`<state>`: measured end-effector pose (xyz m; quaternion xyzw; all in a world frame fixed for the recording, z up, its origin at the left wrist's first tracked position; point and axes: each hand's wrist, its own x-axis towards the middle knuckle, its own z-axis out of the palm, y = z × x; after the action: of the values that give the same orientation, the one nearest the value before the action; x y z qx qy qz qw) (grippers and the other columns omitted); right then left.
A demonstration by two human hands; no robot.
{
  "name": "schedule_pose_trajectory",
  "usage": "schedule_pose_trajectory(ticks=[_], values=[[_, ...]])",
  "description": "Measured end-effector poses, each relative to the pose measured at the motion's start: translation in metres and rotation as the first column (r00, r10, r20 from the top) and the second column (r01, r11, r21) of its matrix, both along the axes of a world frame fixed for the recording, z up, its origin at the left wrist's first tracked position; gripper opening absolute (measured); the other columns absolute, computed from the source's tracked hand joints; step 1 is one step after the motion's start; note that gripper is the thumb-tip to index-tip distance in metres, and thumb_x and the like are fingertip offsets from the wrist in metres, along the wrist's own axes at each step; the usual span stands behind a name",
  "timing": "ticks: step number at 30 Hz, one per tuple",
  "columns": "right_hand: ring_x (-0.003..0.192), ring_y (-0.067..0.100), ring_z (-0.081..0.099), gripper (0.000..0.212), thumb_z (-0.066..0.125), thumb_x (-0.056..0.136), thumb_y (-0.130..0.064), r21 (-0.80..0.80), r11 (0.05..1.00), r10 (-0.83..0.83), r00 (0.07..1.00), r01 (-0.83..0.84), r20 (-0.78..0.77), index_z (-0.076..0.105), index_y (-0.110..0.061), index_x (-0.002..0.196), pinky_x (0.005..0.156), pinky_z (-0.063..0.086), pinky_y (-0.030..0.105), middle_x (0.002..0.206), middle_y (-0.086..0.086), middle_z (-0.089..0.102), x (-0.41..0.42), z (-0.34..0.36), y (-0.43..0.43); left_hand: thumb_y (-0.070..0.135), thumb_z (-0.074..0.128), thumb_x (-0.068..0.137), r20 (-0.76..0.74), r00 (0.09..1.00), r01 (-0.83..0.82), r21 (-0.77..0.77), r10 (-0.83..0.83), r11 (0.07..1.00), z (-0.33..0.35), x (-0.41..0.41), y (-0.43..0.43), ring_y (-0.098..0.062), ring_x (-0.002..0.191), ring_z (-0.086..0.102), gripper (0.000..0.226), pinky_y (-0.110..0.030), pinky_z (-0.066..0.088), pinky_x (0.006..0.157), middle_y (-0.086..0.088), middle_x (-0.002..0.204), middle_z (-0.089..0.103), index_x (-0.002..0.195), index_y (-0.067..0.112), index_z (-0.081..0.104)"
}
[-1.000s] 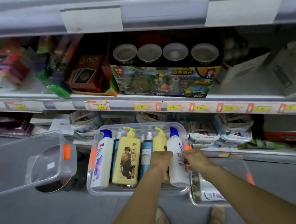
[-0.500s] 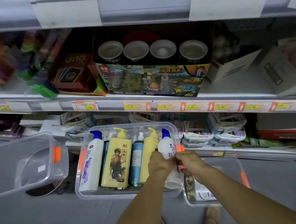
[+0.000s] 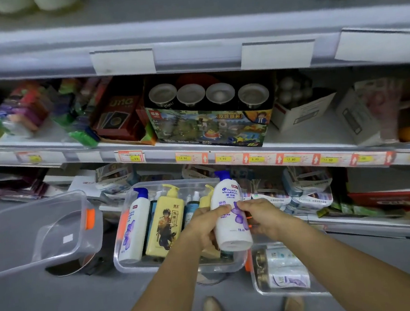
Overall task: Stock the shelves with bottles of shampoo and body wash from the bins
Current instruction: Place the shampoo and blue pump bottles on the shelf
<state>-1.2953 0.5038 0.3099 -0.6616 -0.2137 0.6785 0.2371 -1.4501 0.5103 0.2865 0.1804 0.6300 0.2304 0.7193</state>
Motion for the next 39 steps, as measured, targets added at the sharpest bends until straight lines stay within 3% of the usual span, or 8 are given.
schedule_pose_trajectory(ticks=[6, 10, 14, 19, 23, 29, 35, 39], values=[[0.094, 0.025, 0.072, 0.028, 0.071, 0.088, -0.022, 0.093, 0.985, 0.159, 0.976, -0.147, -0.146, 0.067, -0.008, 0.113, 0.081, 0.059, 0.042, 0.1, 0.013, 0.076, 0.005, 0.047, -0.002, 0.015, 0.078, 0.079, 0.149, 0.989, -0.011, 0.186, -0.017, 0.982, 0.05, -0.017, -0.018, -0.032, 0.102, 0.071, 0.051, -0.046, 0.059, 0.081, -0.016, 0.111, 0.074, 0.126, 0.006, 0.061], [0.092, 0.024, 0.071, 0.019, 0.069, 0.088, -0.014, 0.226, 0.961, 0.199, 0.964, -0.157, -0.177, 0.068, -0.008, 0.106, 0.085, 0.056, 0.042, 0.099, 0.012, 0.076, 0.003, 0.077, 0.003, 0.024, 0.082, 0.069, 0.104, 0.993, 0.021, 0.315, -0.056, 0.949, 0.089, -0.026, -0.017, -0.028, 0.102, 0.072, 0.063, -0.047, 0.059, 0.082, -0.011, 0.112, 0.074, 0.127, 0.013, 0.059], [0.092, 0.027, 0.069, 0.015, 0.065, 0.09, -0.006, 0.338, 0.932, 0.207, 0.957, -0.129, -0.205, 0.067, -0.006, 0.105, 0.094, 0.054, 0.047, 0.103, 0.017, 0.074, 0.001, 0.105, 0.003, 0.023, 0.078, 0.083, 0.011, 0.995, 0.087, 0.406, -0.1, 0.91, 0.124, -0.03, -0.014, -0.026, 0.104, 0.071, 0.046, -0.045, 0.059, 0.083, -0.006, 0.113, 0.074, 0.125, 0.021, 0.06], [0.071, 0.018, 0.07, 0.029, 0.067, 0.086, 0.001, 0.441, 0.888, 0.227, 0.959, -0.133, -0.167, 0.059, -0.007, 0.113, 0.061, 0.055, 0.027, 0.091, 0.009, 0.073, 0.009, 0.142, 0.009, 0.021, 0.076, 0.085, -0.009, 0.993, 0.107, 0.532, -0.12, 0.84, 0.161, -0.024, -0.017, -0.021, 0.097, 0.073, 0.045, -0.04, 0.06, 0.076, -0.004, 0.116, 0.073, 0.127, 0.023, 0.059], [0.088, 0.024, 0.069, 0.045, 0.072, 0.08, 0.002, 0.528, 0.838, 0.258, 0.954, -0.142, -0.152, 0.055, -0.01, 0.12, 0.075, 0.053, 0.033, 0.107, 0.011, 0.072, 0.031, 0.166, 0.016, 0.021, 0.08, 0.075, 0.033, 0.993, 0.067, 0.627, -0.113, 0.777, 0.183, -0.008, -0.014, -0.027, 0.103, 0.072, 0.062, -0.044, 0.059, 0.078, -0.004, 0.118, 0.072, 0.132, 0.023, 0.055], [0.1, 0.033, 0.07, 0.05, 0.074, 0.08, 0.002, 0.651, 0.743, 0.288, 0.952, -0.156, -0.101, 0.054, -0.012, 0.123, 0.09, 0.056, 0.047, 0.111, 0.013, 0.073, 0.072, 0.211, 0.022, 0.021, 0.078, 0.074, 0.055, 0.992, 0.036, 0.74, -0.114, 0.671, 0.216, 0.041, -0.007, -0.027, 0.106, 0.07, 0.057, -0.047, 0.057, 0.086, -0.003, 0.119, 0.072, 0.127, 0.024, 0.058], [0.104, 0.034, 0.069, 0.052, 0.076, 0.078, -0.003, 0.737, 0.668, 0.221, 0.973, -0.104, -0.063, 0.056, -0.011, 0.126, 0.081, 0.059, 0.041, 0.115, 0.013, 0.072, 0.135, 0.25, 0.031, 0.024, 0.077, 0.075, 0.024, 0.986, 0.078, 0.812, -0.166, 0.579, 0.256, 0.103, 0.017, -0.027, 0.106, 0.07, 0.053, -0.047, 0.059, 0.087, -0.003, 0.118, 0.072, 0.125, 0.022, 0.06], [0.103, 0.035, 0.07, 0.058, 0.079, 0.071, -0.012, 0.784, 0.617, 0.158, 0.987, -0.067, -0.04, 0.058, -0.012, 0.125, 0.092, 0.055, 0.051, 0.115, 0.013, 0.072, 0.181, 0.273, 0.038, 0.023, 0.078, 0.081, -0.019, 0.982, 0.113, 0.854, -0.186, 0.508, 0.281, 0.149, 0.036, -0.024, 0.103, 0.072, 0.048, -0.043, 0.06, 0.084, 0.0, 0.117, 0.073, 0.126, 0.022, 0.062]])
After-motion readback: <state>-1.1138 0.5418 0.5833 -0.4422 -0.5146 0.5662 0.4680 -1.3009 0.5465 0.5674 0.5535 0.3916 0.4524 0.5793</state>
